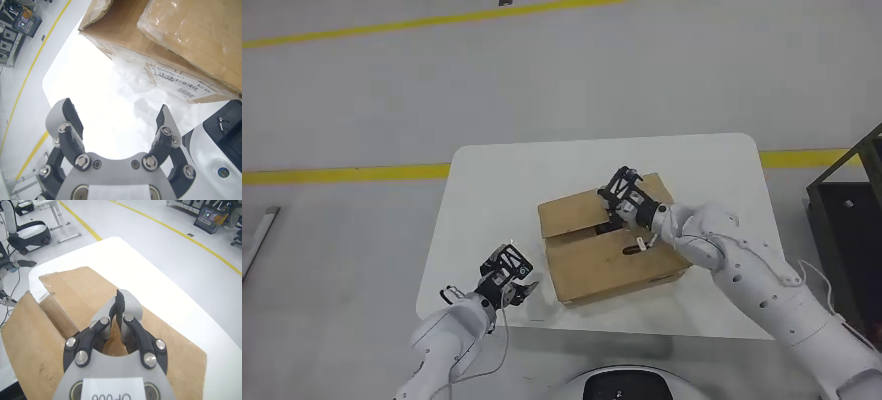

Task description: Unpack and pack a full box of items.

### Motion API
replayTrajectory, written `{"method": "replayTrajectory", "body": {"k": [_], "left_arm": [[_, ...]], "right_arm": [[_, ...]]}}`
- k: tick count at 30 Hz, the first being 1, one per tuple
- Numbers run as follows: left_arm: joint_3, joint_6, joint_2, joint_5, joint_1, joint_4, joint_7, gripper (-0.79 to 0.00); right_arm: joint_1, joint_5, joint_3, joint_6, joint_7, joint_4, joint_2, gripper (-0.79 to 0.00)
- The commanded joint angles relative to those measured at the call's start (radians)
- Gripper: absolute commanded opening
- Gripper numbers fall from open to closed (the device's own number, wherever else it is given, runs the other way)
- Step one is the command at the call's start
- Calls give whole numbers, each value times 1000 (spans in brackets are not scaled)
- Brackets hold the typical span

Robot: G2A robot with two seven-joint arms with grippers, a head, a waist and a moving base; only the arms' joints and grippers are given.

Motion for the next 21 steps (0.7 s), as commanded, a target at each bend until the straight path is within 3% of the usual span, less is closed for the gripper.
{"method": "replayTrajectory", "body": {"k": [1,9,21], "left_arm": [[0,0,0,0,0,0,0,0],[12,18,-2,8,-8,21,23,0],[163,101,-34,48,-144,190,97,0]], "right_arm": [[3,-9,-11,2,1,16,-4,-785],[-8,-34,-27,13,-5,22,-14,-785],[-17,-33,-6,15,6,14,-19,-785]]}}
